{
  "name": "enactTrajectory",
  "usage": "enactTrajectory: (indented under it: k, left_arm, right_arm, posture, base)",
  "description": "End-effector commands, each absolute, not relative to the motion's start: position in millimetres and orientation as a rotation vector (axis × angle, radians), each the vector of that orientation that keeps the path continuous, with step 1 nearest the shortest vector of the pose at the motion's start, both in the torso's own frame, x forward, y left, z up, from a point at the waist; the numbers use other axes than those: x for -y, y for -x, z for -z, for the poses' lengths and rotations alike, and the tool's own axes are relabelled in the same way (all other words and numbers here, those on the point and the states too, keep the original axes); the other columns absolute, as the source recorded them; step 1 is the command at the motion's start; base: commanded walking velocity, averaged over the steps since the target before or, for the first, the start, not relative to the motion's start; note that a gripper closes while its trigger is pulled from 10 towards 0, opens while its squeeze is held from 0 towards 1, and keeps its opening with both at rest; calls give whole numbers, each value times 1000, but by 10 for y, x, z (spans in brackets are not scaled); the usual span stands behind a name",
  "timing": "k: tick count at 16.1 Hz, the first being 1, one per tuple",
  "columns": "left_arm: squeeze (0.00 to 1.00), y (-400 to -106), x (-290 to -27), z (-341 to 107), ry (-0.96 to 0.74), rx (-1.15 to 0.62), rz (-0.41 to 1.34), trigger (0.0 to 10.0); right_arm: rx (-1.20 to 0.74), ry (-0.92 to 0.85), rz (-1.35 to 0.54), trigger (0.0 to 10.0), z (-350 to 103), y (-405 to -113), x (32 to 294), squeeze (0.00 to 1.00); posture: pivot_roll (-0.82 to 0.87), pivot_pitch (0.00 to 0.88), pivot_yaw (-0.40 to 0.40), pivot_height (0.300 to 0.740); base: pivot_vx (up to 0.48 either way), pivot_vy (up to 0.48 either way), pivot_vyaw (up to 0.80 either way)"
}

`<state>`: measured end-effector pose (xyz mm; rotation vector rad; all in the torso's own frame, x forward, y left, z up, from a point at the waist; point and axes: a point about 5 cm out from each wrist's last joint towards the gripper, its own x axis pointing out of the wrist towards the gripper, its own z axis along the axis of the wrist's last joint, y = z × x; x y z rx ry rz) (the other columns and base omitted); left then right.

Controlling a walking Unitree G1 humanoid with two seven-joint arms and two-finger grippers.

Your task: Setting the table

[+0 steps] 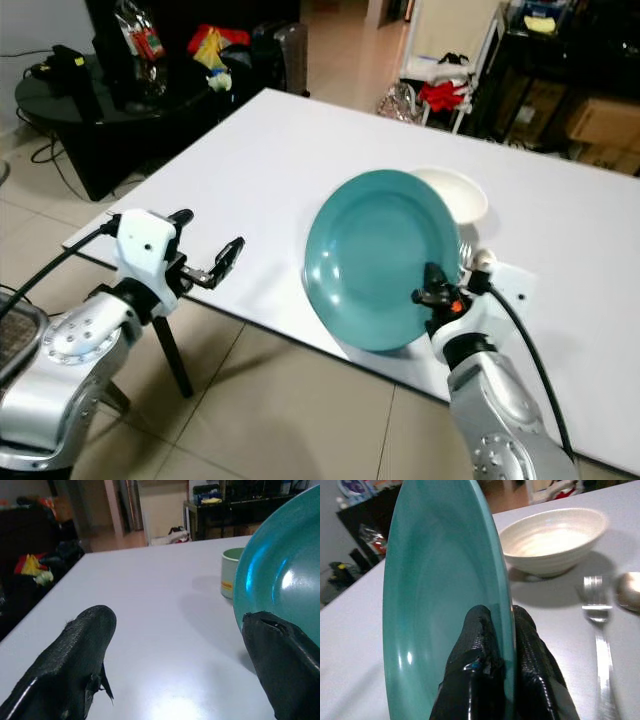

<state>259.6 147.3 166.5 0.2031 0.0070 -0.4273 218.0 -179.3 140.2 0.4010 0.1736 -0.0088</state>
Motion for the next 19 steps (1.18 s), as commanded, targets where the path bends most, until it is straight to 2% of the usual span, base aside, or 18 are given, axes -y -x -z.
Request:
enactTrajectory:
  k: [1,8,10,14,19]
  left_arm:
    - [0,-2582,-1512,-1676,-212,-7,439,10000]
    - [0,-2459,-1374,-1625,-189,-84,743,10000]
    - [0,-2445,-1311,-1617,-195,-99,828,10000]
    - [0,-2410,-1202,-1614,-182,-133,973,10000]
    - [0,-2397,-1185,-1616,-191,-143,1007,10000]
  right_arm:
    - [-167,-444,-36,10000,-1448,-2175,1711,0]
    - [-345,-630,29,10000,-1265,-2267,1785,0]
    - [-400,-762,93,10000,-1187,-2377,1870,0]
    - [-463,-903,164,10000,-1076,-2581,1982,0]
    - [-550,-1075,188,10000,-956,-2634,1966,0]
  posture:
    - [51,0,-41,740]
    - [48,0,-40,740]
    - [44,0,-39,740]
    - [48,0,-43,740]
    - [48,0,-45,740]
  base:
    - [0,0,0]
    - [0,0,0]
    - [0,0,0]
    - [0,0,0]
    - [0,0,0]
